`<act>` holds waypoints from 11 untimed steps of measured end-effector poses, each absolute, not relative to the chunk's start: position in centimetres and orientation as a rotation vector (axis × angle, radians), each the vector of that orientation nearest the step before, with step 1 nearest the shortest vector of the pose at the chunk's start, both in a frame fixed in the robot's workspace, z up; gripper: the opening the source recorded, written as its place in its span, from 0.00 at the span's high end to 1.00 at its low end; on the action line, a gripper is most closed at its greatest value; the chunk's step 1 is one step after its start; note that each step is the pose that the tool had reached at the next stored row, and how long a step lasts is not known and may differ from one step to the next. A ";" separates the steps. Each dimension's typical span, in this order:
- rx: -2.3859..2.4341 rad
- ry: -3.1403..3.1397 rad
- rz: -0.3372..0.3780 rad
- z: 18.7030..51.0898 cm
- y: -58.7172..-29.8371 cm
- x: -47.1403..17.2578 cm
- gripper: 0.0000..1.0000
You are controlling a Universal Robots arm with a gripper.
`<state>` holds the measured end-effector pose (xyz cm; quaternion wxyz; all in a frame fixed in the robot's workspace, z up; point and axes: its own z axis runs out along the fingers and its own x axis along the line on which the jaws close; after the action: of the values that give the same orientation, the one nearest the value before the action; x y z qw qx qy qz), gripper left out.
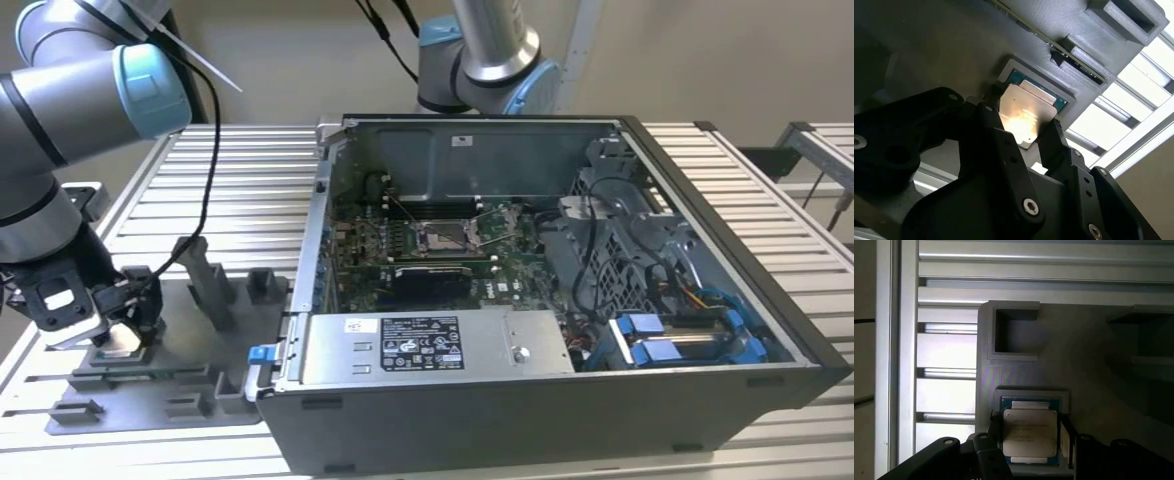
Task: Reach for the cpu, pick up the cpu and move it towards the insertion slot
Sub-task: 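Pick up the cpu and move it towards the insertion slot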
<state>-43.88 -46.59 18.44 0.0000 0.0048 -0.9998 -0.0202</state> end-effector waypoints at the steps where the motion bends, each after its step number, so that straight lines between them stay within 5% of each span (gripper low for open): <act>1: 0.015 -3.141 -0.064 18.5 -46.6 -43.9 1.00; 11: 0.016 -3.139 -0.063 19.7 -46.6 -43.9 1.00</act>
<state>-43.88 -46.59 19.72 0.0012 0.0052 -0.9998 -0.0201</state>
